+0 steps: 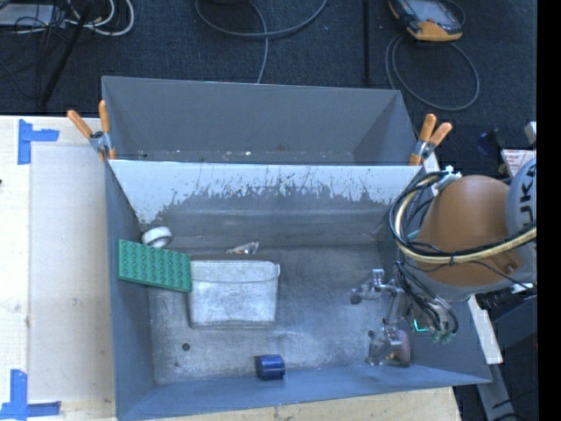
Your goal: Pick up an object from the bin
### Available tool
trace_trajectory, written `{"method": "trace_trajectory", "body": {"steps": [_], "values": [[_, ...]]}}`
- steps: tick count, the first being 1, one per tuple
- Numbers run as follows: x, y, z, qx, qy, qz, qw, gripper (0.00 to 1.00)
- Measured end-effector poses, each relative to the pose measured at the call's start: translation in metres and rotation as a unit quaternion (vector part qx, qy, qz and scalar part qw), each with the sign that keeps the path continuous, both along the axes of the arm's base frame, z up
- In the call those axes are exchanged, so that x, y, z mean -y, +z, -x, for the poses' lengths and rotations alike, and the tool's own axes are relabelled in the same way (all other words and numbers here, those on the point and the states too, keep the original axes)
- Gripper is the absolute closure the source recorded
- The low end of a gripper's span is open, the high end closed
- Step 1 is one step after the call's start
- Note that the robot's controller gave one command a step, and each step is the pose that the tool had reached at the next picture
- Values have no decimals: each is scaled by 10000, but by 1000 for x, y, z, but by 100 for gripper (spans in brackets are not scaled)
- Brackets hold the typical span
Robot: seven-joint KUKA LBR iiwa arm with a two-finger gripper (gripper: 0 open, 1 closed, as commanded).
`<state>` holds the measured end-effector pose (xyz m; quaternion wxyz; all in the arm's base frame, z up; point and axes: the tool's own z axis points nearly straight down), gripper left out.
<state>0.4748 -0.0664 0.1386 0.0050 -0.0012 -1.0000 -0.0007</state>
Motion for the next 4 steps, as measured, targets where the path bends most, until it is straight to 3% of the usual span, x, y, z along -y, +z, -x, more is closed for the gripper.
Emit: {"method": "trace_trajectory", "body": {"steps": [1, 2, 3, 4], "values": [[87, -66, -13, 77, 1593, -10, 9872, 0], [92, -38, 0, 54, 1178, -4, 9930, 0], [92, -12, -8, 59, 1357, 0, 9907, 0], [88, -66, -11, 98, 1435, -7, 9896, 0]]}}
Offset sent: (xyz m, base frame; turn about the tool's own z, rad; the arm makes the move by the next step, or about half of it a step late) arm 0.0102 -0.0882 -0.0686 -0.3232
